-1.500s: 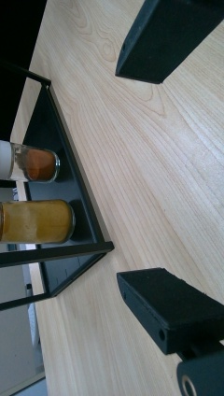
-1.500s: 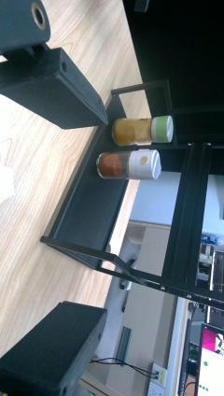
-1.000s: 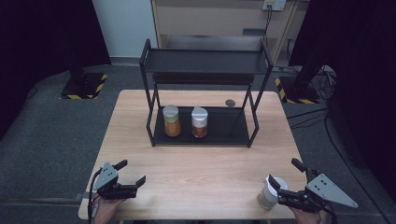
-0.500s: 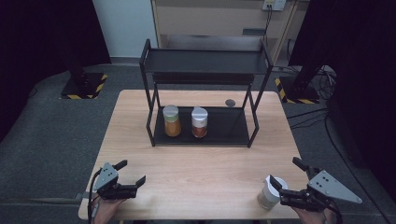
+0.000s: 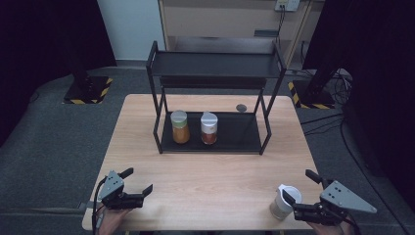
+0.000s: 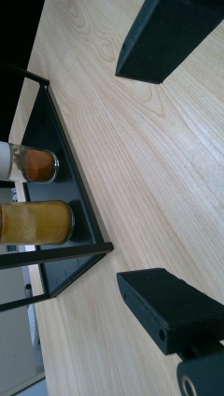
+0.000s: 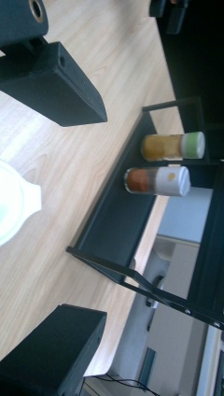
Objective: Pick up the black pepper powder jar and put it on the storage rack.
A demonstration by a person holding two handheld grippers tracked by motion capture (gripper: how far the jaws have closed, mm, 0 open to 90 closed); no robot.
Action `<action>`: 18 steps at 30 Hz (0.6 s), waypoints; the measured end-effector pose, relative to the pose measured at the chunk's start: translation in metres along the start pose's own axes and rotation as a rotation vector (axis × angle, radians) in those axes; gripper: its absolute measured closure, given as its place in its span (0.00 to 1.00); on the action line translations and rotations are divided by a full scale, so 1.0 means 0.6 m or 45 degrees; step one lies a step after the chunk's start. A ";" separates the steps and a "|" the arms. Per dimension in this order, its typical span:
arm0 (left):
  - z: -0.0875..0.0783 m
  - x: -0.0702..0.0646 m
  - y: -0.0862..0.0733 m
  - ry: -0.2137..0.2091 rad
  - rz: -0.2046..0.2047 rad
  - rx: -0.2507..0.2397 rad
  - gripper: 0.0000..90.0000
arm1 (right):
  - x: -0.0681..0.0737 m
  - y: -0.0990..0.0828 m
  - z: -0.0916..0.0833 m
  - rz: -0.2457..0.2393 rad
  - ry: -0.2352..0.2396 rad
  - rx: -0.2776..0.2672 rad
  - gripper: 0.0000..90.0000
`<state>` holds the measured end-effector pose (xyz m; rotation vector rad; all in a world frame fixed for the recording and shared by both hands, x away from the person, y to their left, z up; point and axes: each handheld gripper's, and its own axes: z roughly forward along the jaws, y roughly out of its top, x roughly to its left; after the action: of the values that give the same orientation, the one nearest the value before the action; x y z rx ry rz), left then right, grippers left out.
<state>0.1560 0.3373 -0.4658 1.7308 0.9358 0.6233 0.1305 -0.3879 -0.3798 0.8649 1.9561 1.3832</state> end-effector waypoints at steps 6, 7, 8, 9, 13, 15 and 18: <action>0.000 0.000 0.000 0.000 0.001 0.001 0.03 | -0.006 -0.008 0.008 0.003 0.041 0.053 0.08; 0.000 0.000 0.000 0.000 0.001 0.001 0.03 | -0.007 -0.010 0.010 0.003 0.044 0.062 0.08; 0.000 0.000 0.000 0.000 0.001 0.002 0.03 | -0.007 -0.012 0.011 0.005 0.045 0.067 0.08; 0.000 0.000 0.000 0.000 0.001 0.002 0.03 | -0.007 -0.016 0.012 0.010 0.045 0.070 0.08; 0.000 0.000 0.000 0.000 0.002 0.003 0.03 | -0.010 -0.023 0.014 0.027 0.051 0.091 0.08; 0.000 0.000 0.000 0.000 0.002 0.003 0.03 | -0.012 -0.026 0.015 0.036 0.054 0.101 0.09; 0.000 -0.001 0.001 0.001 0.002 0.003 0.03 | -0.014 -0.030 0.017 0.044 0.057 0.119 0.09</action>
<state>0.1560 0.3369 -0.4656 1.7334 0.9357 0.6239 0.1404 -0.3930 -0.3992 0.9220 2.0628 1.3512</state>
